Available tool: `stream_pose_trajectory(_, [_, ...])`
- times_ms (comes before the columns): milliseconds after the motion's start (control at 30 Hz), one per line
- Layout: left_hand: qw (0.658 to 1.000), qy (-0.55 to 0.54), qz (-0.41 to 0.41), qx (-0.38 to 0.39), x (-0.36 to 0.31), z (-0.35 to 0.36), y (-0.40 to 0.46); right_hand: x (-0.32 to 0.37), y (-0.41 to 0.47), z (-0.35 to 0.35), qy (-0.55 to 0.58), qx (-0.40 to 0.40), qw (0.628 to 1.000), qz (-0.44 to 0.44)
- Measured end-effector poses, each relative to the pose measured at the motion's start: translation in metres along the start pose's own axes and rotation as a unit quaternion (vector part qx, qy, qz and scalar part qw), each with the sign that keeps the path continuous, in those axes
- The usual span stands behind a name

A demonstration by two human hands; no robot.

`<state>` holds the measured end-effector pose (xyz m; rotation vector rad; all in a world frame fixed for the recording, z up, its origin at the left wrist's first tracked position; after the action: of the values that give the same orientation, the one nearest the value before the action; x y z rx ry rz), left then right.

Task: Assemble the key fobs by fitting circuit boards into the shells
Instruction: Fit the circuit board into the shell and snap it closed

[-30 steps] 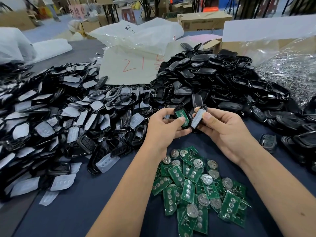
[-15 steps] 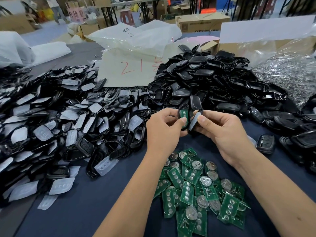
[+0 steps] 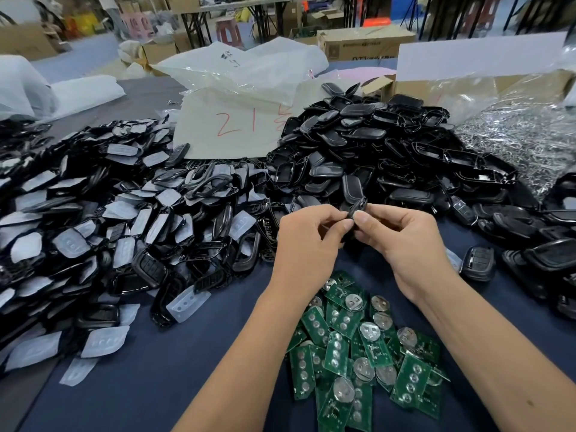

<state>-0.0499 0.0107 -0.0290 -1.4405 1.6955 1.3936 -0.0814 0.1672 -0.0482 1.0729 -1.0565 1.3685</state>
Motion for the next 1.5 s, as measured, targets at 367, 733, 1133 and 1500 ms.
stream_pose_trajectory(367, [0.992,0.116,0.052,0.009,-0.004,-0.002,-0.002,0.002,-0.005,0.0,-0.151,-0.073,0.983,-0.076])
stream_pose_trajectory(733, [0.996,0.086,-0.012,0.019,-0.002,-0.004,0.0,0.006,0.005,-0.015,-0.191,0.06,0.976,-0.086])
stream_pose_trajectory(1133, [0.993,0.092,-0.009,0.077,0.003,-0.014,0.005,0.008,0.004,-0.013,-0.192,0.152,0.964,-0.102])
stream_pose_trajectory(1500, [0.976,0.178,0.093,0.078,-0.002,-0.015,0.003,0.012,-0.002,-0.006,-0.225,0.154,0.948,-0.166])
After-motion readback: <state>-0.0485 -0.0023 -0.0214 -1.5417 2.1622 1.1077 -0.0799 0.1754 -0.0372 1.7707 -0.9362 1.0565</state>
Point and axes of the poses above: each hand's wrist, its own y-axis towards the middle knuckle, its own z-axis out of the palm, x = y × z, the point moved 3 cm from there along y, towards the middle knuckle, and after that the axes turned 5 degrees about z, right-handed, at the moved point
